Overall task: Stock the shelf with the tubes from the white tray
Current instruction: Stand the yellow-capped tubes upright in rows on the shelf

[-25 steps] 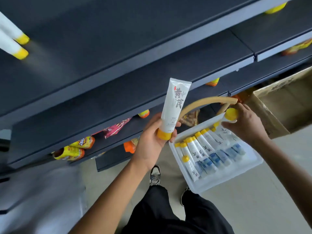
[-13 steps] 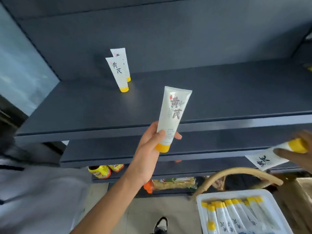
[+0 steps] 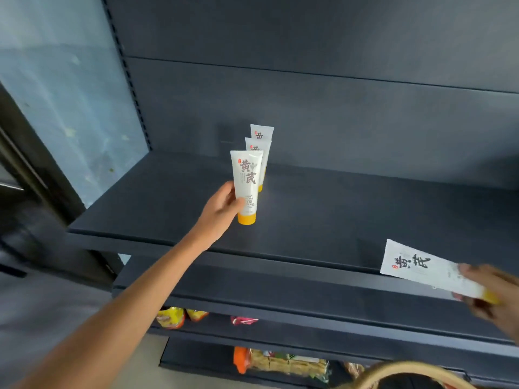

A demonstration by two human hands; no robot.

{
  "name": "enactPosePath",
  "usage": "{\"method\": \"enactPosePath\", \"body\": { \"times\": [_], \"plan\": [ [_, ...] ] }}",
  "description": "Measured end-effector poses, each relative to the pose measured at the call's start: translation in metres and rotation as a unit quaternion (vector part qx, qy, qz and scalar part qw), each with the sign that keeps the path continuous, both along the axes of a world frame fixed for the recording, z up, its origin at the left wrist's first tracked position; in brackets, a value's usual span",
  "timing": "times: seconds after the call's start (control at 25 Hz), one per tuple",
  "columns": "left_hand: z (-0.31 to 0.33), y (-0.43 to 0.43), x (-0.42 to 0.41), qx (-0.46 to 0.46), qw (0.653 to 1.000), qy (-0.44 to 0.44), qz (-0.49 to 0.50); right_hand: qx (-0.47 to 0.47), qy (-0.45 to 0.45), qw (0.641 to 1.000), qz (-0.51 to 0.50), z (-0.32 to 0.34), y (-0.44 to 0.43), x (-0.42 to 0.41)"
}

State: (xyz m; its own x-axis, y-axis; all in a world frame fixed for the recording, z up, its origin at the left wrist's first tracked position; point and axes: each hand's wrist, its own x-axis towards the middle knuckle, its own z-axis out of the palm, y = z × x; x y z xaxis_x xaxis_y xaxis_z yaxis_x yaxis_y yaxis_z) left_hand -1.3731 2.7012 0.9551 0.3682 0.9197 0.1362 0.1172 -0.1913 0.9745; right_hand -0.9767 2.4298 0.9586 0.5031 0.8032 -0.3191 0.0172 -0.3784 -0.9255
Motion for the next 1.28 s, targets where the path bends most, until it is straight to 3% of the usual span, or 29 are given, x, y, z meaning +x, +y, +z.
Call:
{"method": "enactPosePath", "body": {
  "times": [0.08, 0.24, 0.4, 0.72, 1.16, 1.28],
  "plan": [
    [-0.012, 0.021, 0.000, 0.017, 0.999, 0.034, -0.013, -0.035, 0.028, 0.999, 0.016, 0.015, 0.013, -0.018],
    [-0.023, 0.053, 0.001, 0.035, 0.995, 0.088, -0.021, 0.046, 0.101, 0.993, 0.028, 0.019, 0.037, -0.054],
    [-0.031, 0.066, 0.001, 0.039, 0.993, 0.094, -0.054, 0.078, 0.095, 0.992, 0.031, 0.019, 0.060, -0.083],
    [-0.033, 0.070, -0.004, 0.027, 0.991, 0.083, -0.101, 0.133, -0.002, 0.990, 0.038, 0.010, 0.095, -0.112],
    [-0.028, 0.071, -0.011, -0.008, 0.987, 0.071, -0.143, 0.163, -0.050, 0.983, 0.075, 0.012, 0.130, -0.163],
    [-0.025, 0.062, -0.024, 0.018, 0.996, 0.059, -0.059, 0.167, -0.061, 0.979, 0.099, 0.013, 0.143, -0.178]
  ]
}}
